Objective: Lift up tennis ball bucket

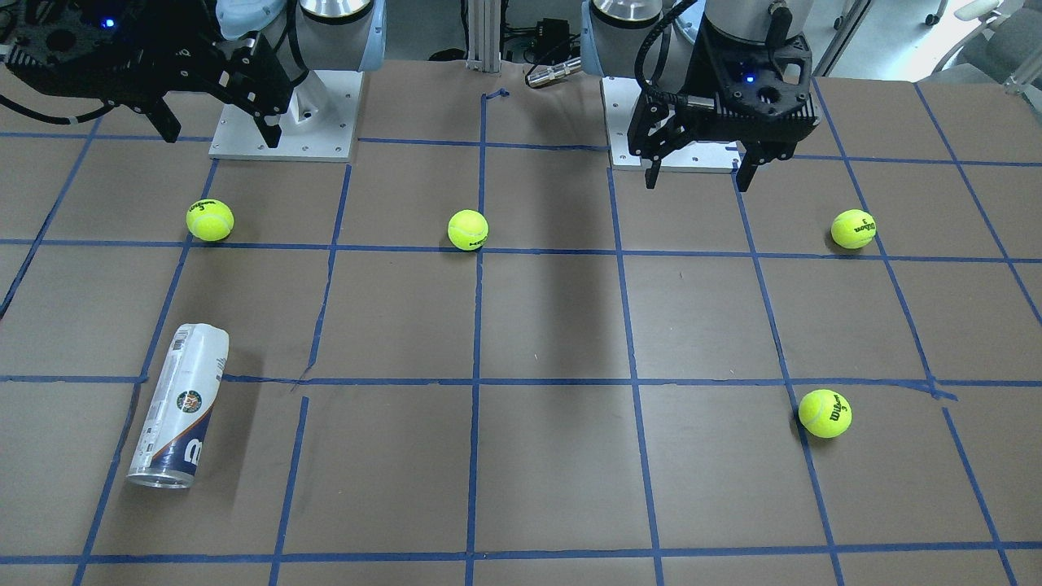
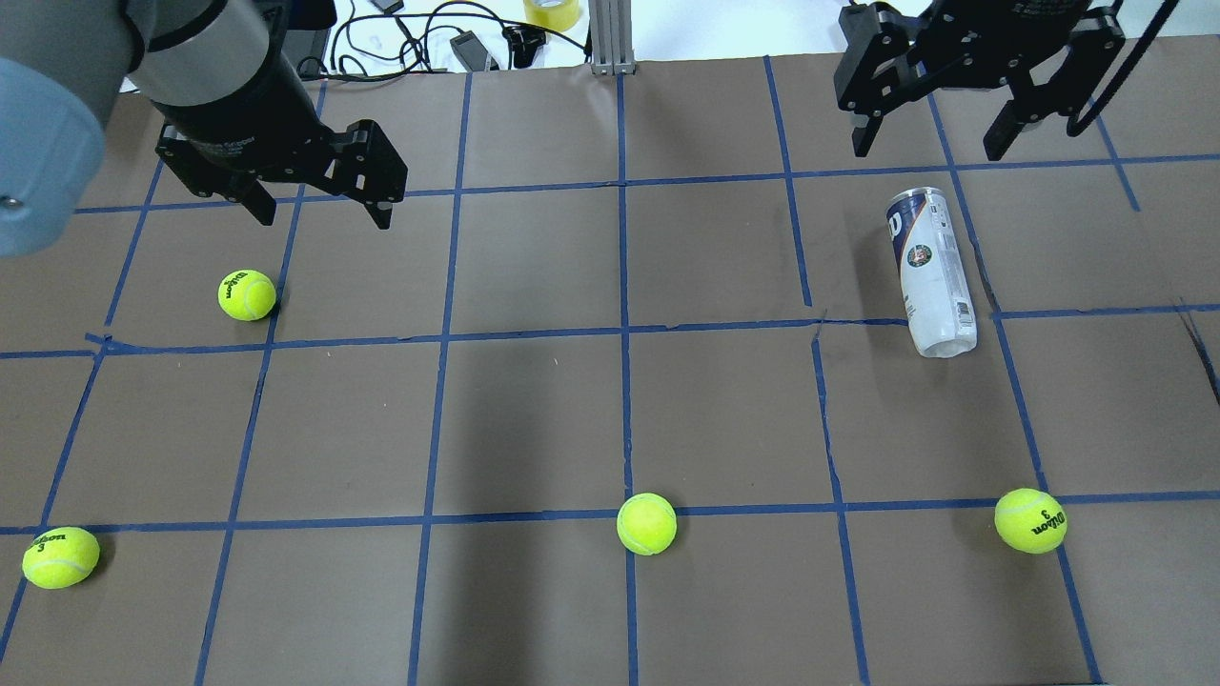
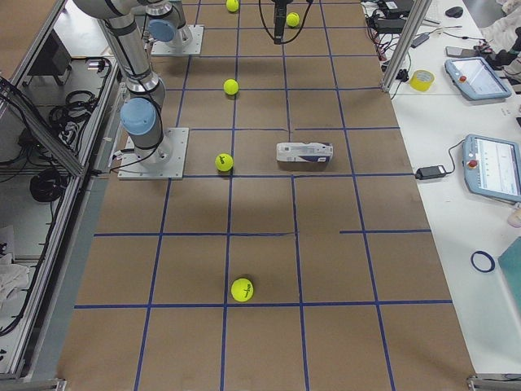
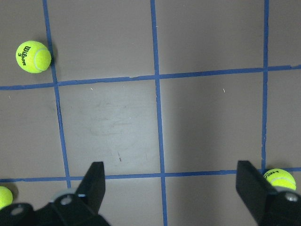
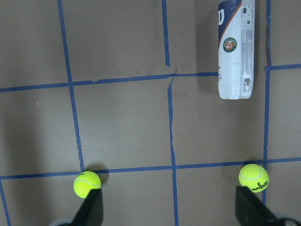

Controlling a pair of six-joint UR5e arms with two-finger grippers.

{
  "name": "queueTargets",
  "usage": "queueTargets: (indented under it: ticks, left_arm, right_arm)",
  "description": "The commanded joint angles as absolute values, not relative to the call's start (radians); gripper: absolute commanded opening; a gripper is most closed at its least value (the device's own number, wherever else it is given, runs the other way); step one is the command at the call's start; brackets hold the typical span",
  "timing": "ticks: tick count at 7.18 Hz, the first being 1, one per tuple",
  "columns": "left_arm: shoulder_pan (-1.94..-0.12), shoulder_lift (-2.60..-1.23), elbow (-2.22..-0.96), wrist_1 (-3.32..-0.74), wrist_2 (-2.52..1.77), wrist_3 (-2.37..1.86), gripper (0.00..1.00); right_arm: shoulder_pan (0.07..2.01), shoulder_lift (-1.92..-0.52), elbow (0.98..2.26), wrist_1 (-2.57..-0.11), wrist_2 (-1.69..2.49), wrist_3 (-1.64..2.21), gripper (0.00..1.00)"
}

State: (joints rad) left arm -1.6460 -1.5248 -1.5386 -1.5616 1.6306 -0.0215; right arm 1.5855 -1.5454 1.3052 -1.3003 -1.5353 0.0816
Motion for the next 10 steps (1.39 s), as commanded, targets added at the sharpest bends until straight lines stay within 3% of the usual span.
queueTargets:
  ticks: [1, 10]
  left_arm:
    - [-1.646, -1.525, -1.539, -1.562, 1.631, -0.021, 1.0]
    - [-1.646, -1.525, -1.539, -1.562, 1.629, -0.021, 1.0]
  right_arm:
    - [1.586, -1.546, 1.312, -1.301, -1.536, 0.081, 1.0]
    - [1.554, -1.494, 1.319, -1.43, -1.611, 0.072, 1.0]
